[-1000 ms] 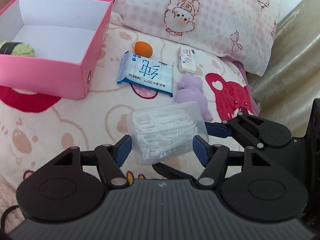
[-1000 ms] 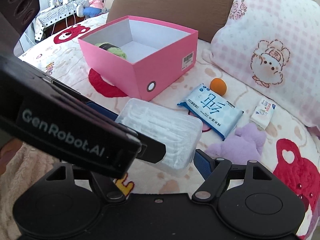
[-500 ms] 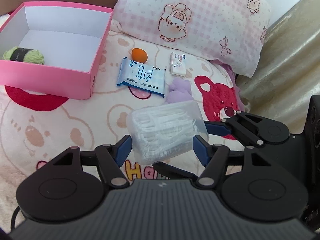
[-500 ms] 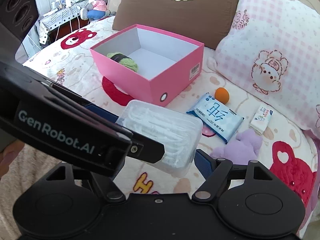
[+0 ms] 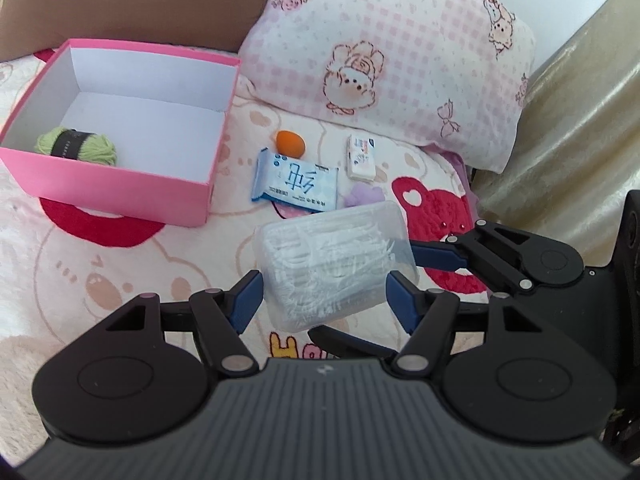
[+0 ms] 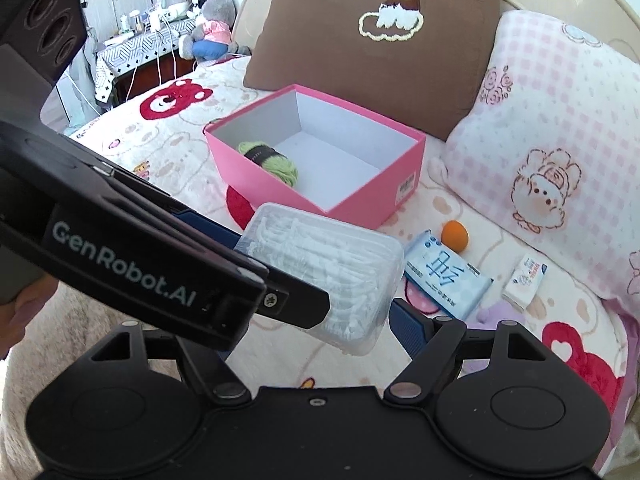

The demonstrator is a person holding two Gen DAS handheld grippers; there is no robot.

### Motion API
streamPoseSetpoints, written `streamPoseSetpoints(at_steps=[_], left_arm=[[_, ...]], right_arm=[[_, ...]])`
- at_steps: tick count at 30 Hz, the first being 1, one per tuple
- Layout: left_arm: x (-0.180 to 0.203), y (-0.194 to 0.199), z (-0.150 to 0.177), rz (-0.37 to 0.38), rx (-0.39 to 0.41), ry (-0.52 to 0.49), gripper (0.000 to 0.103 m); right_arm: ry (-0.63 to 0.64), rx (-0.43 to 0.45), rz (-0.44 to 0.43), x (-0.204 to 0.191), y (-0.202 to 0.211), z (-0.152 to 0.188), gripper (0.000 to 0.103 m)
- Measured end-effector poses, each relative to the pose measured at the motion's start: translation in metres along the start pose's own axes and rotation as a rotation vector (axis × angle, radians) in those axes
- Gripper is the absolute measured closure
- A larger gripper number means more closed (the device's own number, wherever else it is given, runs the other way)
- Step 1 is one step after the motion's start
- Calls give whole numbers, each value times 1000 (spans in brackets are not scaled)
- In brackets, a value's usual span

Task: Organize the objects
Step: 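Lift the cotton-swab box with the left tool and carry it over the pink box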

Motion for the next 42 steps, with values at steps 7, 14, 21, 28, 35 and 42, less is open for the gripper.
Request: streamPoseSetpoints(at_steps=[7,14,21,28,35,42], left_arm=[[-4,16,-5,-32,22,-21,38],[-14,27,-12,-42,42,-12,38],[-24,35,-16,-89,109,-33,38],[-49,31,-23,-76,135,28,38],[-79,24,-41,-56,196,104,37],[-108,6,-68,-93,250,178,37]], right_arm=[[-6,12,-23,-8,2,-12,21],[3,27,-33,-15,2,-25,21],[1,43,-45,-23,-4,-37,20],[25,76,-24,-28,-17,-53,21],[23,130,-24,-27,-28,-79,25],[0,146,9,-22,-62,-110,26]])
Point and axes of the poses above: each gripper's, at about its wrist camera, not at the fingertips, and y roughly against the way its jaws point, x to its right, z to its underside, the point moved 5 cm from there along -y, roughly the way its jaws point, and after that the axes turned 8 degrees about -y, right-handed, at the moved point
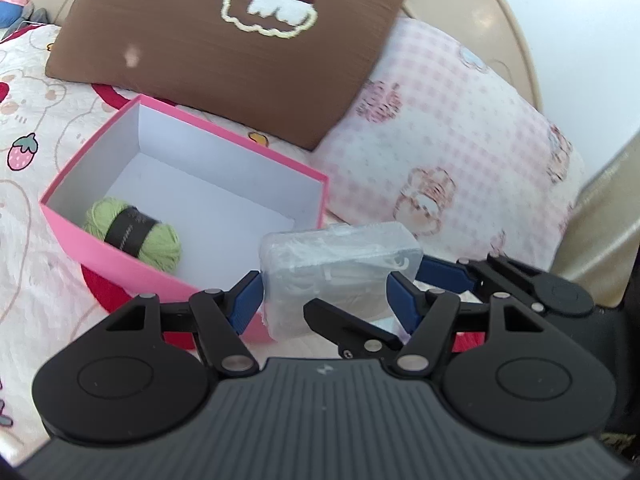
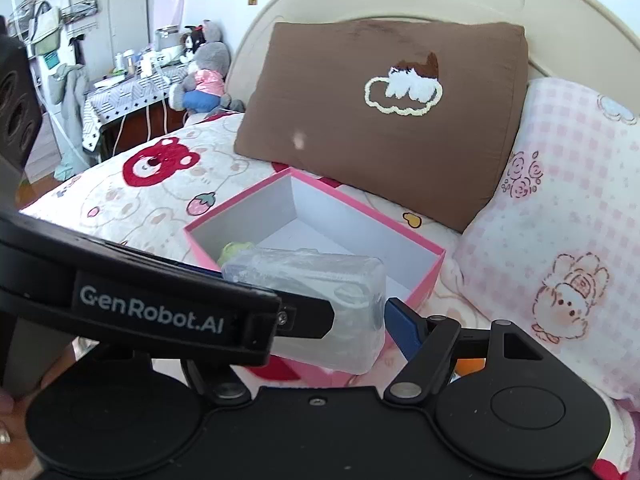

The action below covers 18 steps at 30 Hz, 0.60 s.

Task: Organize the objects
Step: 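Lift the cotton-swab box with the left tool and carry it over the pink box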

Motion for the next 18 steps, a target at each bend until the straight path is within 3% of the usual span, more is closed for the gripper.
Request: streamPoseSetpoints(at_steps=[7,11,18], left_arm=[[-28,-16,-28,-43,64,62,38],[-40,-32,-34,-79,41,78,38],[-67,-68,-49,-74,-6,155,38]], right_arm=[[-65,-38,-36,8,-43,-21,27],[-89,-51,-46,6,-67,-31,28],[-138,-95,-23,15,-102,-36,32]])
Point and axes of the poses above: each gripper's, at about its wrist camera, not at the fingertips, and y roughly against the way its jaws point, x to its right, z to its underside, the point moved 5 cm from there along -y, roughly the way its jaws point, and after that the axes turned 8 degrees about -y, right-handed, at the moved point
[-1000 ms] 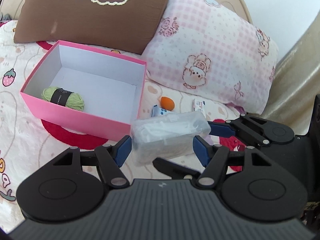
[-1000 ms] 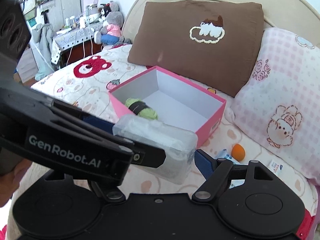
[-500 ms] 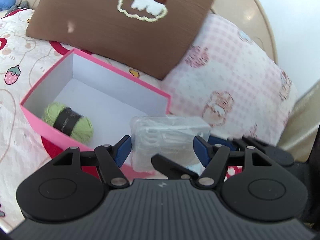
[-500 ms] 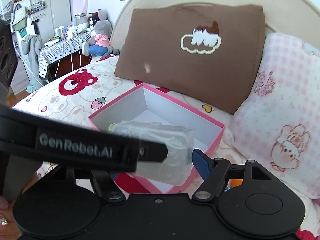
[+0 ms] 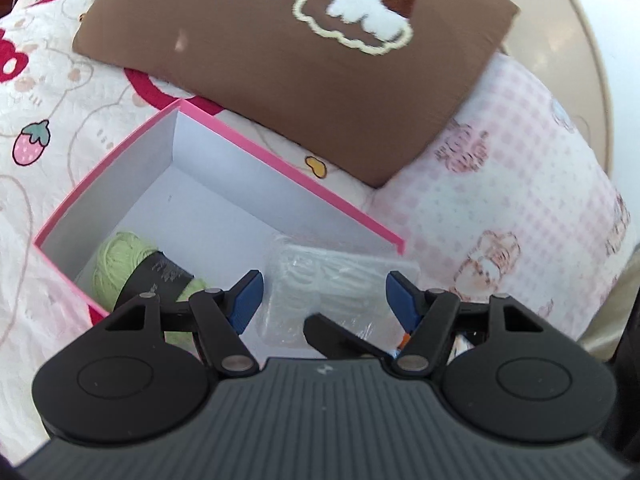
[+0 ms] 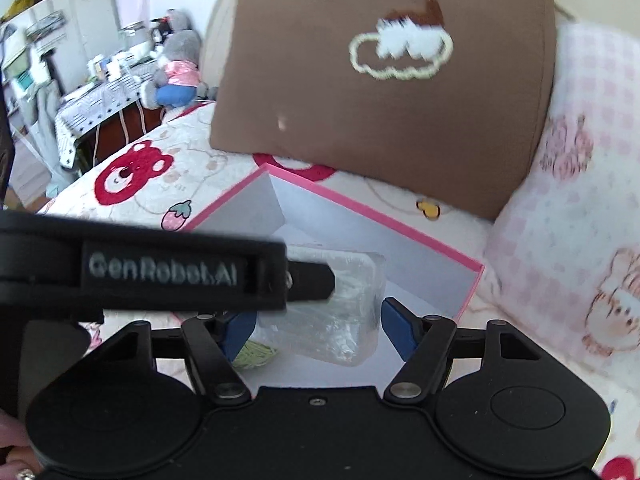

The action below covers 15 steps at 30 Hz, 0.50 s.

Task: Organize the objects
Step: 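Lift the cotton-swab box with the left tool and carry it over the pink box, then lower the cotton-swab box into the pink box beside the yarn and open the left tool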

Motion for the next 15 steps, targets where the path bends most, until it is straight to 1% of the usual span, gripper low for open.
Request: streamPoseSetpoints(at_steps=[2,5,8,10,13,15], left_arm=[[-5,-7,-1,8,-9,9,38],[-13,-22,-1,24,-35,30,37],[-24,-44,-4,22,-92,45,36],[-34,-60,-10,7,-130,70,36],[-47,-82,-16,4,-158,114,36],[-50,-91,-18,-9,-162,115,36]], right_arm=[[-22,-22,-7,5,-9,-1,34],[-20,-27,-1,9,-18,-4,37],[-35,-42,13,13,-32,-5,39],[-51,-65,15,16,-47,-5,40],[-57,-103,39,18,-71,-5,41],[-62,-115,42,19,-80,-6,41]])
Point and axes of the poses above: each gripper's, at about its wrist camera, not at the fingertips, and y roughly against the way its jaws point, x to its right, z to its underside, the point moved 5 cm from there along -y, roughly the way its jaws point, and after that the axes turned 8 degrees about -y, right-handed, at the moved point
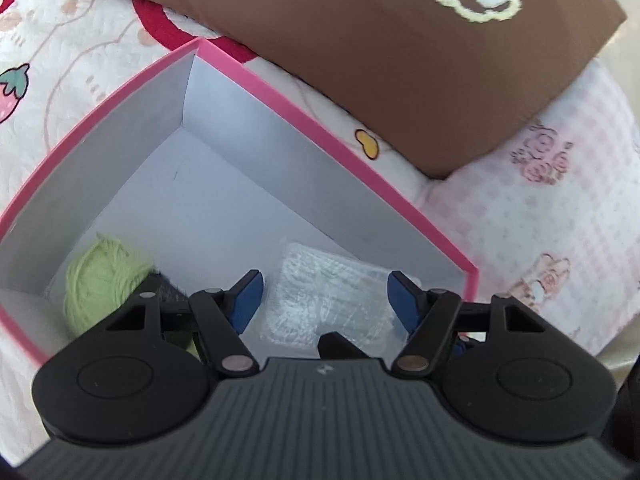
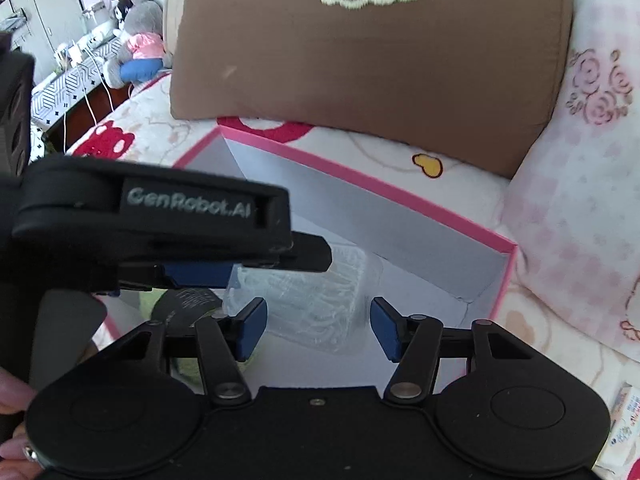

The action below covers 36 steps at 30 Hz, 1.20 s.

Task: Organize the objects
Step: 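Lower the cotton-swab box into the pink box beside the yarn and open the left tool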

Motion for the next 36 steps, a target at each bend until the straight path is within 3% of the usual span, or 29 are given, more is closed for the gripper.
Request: streamPoseSetpoints(at_steps=[5,7,12,17,28,32,36], left_arm=[[-5,-12,2,-26,-7,-9,37],[-10,-9,0,-31,37,-2,42],[-9,-7,-7,-14,68,-59,43],[-20,-20,-7,-51,43,-57,46],[-22,-34,-5,-67,8,-59,46],[-24,-41,1,-20,-34,-21,47],[-22,-38,0,-105,-10,-72,47]], right_arm=[[-9,-51,9,3,-20,0,41],[19,-84,2,-1,-26,3,41],[76,-98,30,-6,-37,11,41],[108,-145,52,-10,-50,18,57],[95,-199,55,-11,-61,24,58],[119,-181,11,-21,-54,22,58],[131,-186,44,-24,-55,23,58]])
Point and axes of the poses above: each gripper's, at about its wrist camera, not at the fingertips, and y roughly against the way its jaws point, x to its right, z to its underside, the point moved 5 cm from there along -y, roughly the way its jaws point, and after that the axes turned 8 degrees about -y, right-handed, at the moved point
